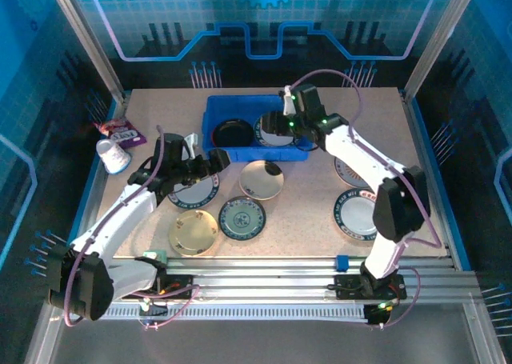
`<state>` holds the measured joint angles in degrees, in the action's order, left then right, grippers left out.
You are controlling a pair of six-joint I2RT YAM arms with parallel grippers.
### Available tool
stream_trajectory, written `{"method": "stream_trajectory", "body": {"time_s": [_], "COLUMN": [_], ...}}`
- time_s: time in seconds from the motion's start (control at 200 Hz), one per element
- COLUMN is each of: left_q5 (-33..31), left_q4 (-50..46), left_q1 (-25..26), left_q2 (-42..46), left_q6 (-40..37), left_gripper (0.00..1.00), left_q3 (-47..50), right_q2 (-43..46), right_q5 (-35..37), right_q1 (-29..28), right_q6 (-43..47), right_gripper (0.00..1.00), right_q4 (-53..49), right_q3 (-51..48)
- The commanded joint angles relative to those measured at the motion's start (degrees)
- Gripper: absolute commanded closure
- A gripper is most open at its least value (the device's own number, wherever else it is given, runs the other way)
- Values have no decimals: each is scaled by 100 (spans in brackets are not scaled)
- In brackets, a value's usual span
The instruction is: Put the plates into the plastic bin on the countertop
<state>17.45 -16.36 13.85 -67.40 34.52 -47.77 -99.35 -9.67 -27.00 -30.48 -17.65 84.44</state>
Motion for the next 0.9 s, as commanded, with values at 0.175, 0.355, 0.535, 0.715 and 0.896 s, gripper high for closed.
{"method": "stream_trajectory", "body": {"time_s": [0.175,0.355,0.535,0.715,0.896], "left_q5": [-755,-810,-1137,-745,-277], "left_q4": [-631,-682,-1042,-721,-241], "left_q1": [1,-31,-112,-305,-171], "left_q2": [-153,-299,-220,143,148], "left_q6": [-260,-151,-52,-7,8], "left_gripper": [1,2,2,3,3], "left_q3": [-119,-17,201,626,377], "right_q2": [1484,1947,2232,2571,3193], "right_q5": [-383,-283,-198,363,496], "right_q1": [-304,-399,-392,151,1402], "right_q6": [-125,-169,-234,-602,-894], "right_gripper": [54,54,54,54,51], "right_q4": [549,41,-387,-895,-753], "right_q3": [-2079,-2656,-3041,-3602,-4092]}}
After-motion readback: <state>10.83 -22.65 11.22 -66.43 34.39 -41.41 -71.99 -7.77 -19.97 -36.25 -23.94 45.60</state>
